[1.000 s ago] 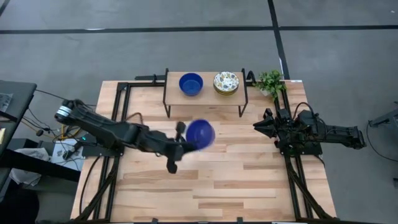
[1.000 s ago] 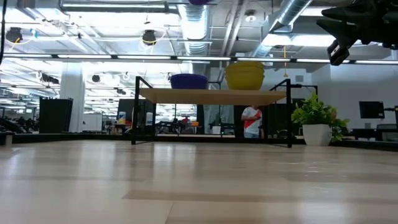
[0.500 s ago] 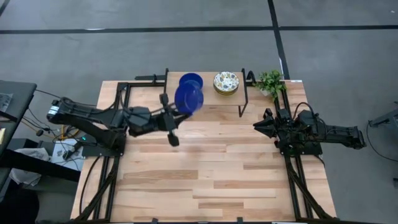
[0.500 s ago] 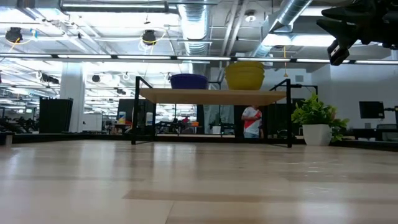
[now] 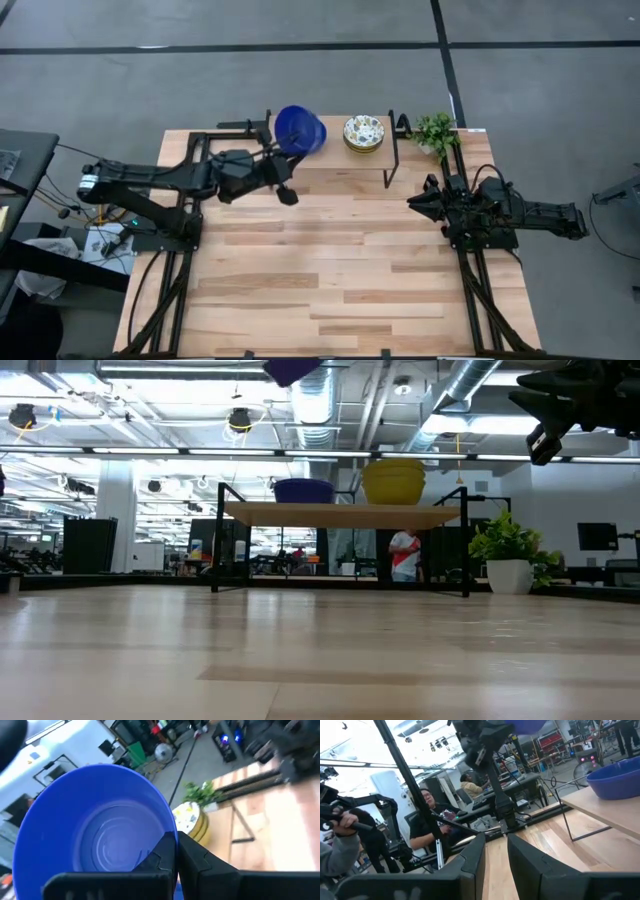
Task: Pick & Place Mini bowls
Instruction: Stack the blue bowl on top of the blue bowl on the shelf
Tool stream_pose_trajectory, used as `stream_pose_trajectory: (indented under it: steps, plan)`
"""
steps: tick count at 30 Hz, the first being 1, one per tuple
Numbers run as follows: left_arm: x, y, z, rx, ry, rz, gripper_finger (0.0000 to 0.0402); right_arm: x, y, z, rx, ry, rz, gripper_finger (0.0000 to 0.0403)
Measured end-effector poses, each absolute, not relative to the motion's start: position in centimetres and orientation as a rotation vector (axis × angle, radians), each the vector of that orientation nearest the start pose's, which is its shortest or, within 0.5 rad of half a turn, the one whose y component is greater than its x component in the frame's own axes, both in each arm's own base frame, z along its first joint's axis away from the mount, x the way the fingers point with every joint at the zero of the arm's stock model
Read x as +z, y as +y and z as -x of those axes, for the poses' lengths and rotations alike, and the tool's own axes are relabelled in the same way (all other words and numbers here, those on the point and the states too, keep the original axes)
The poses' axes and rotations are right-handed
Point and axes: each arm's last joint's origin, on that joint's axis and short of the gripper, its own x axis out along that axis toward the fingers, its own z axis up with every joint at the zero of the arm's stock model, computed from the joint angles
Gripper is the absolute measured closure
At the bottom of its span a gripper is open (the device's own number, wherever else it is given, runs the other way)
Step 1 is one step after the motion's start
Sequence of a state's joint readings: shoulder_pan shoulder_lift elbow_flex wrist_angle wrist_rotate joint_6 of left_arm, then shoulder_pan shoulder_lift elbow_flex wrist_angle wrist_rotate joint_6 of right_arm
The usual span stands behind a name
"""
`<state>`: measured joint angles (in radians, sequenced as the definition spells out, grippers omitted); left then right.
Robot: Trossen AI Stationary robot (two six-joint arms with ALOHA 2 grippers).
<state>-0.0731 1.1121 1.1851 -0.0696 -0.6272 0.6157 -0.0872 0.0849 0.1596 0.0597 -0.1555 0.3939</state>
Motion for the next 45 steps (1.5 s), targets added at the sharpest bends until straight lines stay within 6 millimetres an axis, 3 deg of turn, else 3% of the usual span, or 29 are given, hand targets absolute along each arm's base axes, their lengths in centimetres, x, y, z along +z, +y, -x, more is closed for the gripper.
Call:
stream_pose_trajectory:
  steps: [7, 15, 22, 29, 34, 40, 45]
  plan:
    - [40.9, 2.3, -24.9, 0.598, 0.248, -0.684, 0.0398, 21.7, -0.4, -9.2, 0.094, -0.118, -0.395, 0.0331]
    - [39.0, 4.9, -27.1, 0.537, 0.312, -0.699, 0.0397, 21.7, -0.4, -9.2, 0.095, -0.118, -0.395, 0.0331]
    - [38.6, 5.9, -27.4, 0.490, 0.309, -0.696, 0.0396, 21.7, -0.4, -9.2, 0.095, -0.118, -0.395, 0.0331]
    - [38.8, 6.2, -27.1, 0.479, 0.301, -0.694, 0.0396, 21.7, -0.4, -9.2, 0.095, -0.117, -0.394, 0.0331]
    - [40.1, 6.4, -26.9, 0.463, 0.327, -0.682, 0.0396, 21.7, -0.4, -9.2, 0.095, -0.117, -0.394, 0.0331]
    - [42.7, 7.8, -26.2, 0.500, 0.322, -0.598, 0.0396, 21.7, -0.4, -9.2, 0.095, -0.117, -0.394, 0.0331]
    - [43.0, 9.6, -26.5, 0.472, 0.409, -0.513, 0.0396, 21.7, -0.4, -9.2, 0.093, -0.118, -0.395, 0.0331]
